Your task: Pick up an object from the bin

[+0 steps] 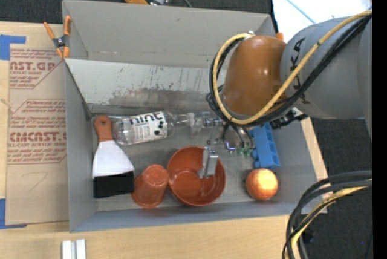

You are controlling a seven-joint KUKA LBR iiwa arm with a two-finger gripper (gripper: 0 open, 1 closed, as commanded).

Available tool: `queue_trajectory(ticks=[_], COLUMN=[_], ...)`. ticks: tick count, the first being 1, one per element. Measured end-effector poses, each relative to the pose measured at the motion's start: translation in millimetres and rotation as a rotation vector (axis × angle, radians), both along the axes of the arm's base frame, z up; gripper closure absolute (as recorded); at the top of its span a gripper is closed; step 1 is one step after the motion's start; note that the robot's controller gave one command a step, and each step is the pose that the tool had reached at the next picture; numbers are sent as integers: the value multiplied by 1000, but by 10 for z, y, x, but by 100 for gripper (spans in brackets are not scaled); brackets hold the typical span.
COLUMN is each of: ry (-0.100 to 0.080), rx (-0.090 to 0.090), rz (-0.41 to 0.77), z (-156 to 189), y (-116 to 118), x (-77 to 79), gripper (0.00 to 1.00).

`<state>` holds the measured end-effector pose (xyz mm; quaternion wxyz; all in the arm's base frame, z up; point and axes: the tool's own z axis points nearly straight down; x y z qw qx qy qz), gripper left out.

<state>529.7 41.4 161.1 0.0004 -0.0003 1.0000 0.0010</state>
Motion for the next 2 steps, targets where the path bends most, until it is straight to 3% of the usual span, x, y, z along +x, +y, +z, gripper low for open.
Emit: queue_trajectory(ticks=[1,2], ry=[0,-3], rx=[0,-1], rz=[0,162], z=[0,-671], y=[0,-153], x=[0,-104], gripper=[0,0])
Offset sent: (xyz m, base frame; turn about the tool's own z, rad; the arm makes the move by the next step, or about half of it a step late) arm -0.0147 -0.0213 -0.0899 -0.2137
